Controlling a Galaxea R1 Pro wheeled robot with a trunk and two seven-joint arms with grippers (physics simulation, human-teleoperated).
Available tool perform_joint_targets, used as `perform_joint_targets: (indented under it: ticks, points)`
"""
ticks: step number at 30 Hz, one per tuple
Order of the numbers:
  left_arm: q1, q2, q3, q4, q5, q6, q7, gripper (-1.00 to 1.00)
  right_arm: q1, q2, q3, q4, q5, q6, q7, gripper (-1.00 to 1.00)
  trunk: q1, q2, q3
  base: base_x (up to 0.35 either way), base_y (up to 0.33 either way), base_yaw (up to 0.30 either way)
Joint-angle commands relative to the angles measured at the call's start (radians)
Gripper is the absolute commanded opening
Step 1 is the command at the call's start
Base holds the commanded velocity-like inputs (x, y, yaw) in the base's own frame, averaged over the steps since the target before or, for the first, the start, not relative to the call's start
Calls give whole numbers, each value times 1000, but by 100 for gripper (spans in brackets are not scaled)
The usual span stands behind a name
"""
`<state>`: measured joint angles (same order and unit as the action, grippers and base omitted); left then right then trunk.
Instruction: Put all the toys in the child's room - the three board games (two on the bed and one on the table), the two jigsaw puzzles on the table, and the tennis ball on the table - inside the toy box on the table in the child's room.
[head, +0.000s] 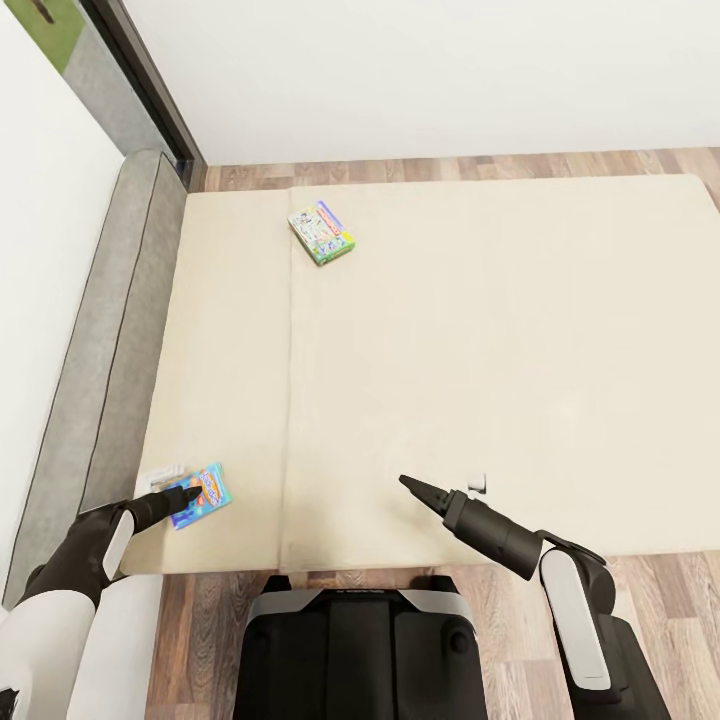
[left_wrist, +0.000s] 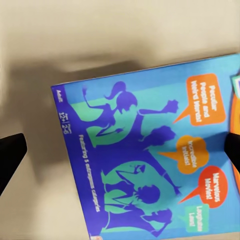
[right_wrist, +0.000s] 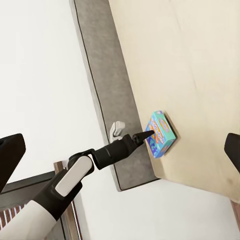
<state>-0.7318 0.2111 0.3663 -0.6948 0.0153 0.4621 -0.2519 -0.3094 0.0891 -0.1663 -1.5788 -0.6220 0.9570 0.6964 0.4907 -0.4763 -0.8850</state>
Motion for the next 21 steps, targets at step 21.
perform_joint_targets:
  ticks: [21]
  points:
    - [0, -12, 10, 52, -8, 3, -8, 100, -1, 0, 24, 0, 3, -32, -10, 100, 2, -1, 7, 0, 0, 0]
